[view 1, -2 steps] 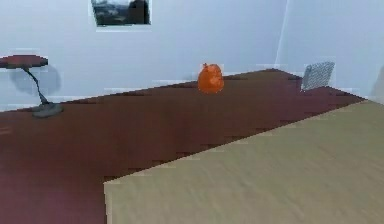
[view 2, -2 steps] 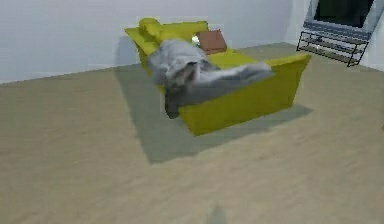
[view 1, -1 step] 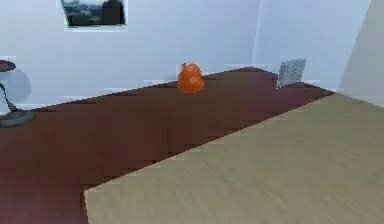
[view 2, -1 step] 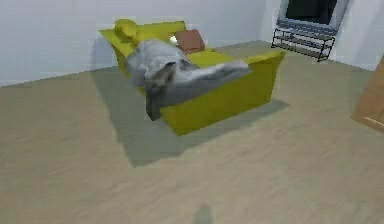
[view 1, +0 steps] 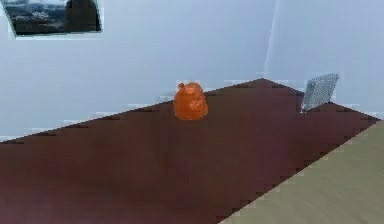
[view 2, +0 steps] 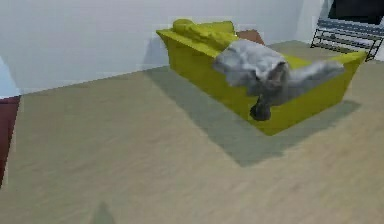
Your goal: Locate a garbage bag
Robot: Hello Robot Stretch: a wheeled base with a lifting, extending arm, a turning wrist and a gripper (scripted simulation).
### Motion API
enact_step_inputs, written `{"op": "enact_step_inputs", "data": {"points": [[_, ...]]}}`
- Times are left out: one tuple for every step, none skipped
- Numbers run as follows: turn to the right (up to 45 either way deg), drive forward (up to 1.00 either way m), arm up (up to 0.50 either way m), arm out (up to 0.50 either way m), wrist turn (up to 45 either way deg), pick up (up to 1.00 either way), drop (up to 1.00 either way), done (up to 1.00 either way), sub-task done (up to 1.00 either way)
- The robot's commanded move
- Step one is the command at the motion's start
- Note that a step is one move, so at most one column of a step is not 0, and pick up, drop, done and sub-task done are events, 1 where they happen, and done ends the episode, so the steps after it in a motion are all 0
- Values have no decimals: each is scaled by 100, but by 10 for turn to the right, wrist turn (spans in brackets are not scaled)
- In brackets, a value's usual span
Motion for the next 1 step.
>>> {"op": "enact_step_inputs", "data": {"points": [[0, 100, 0, 0, 0, 0, 0, 0, 0]]}}
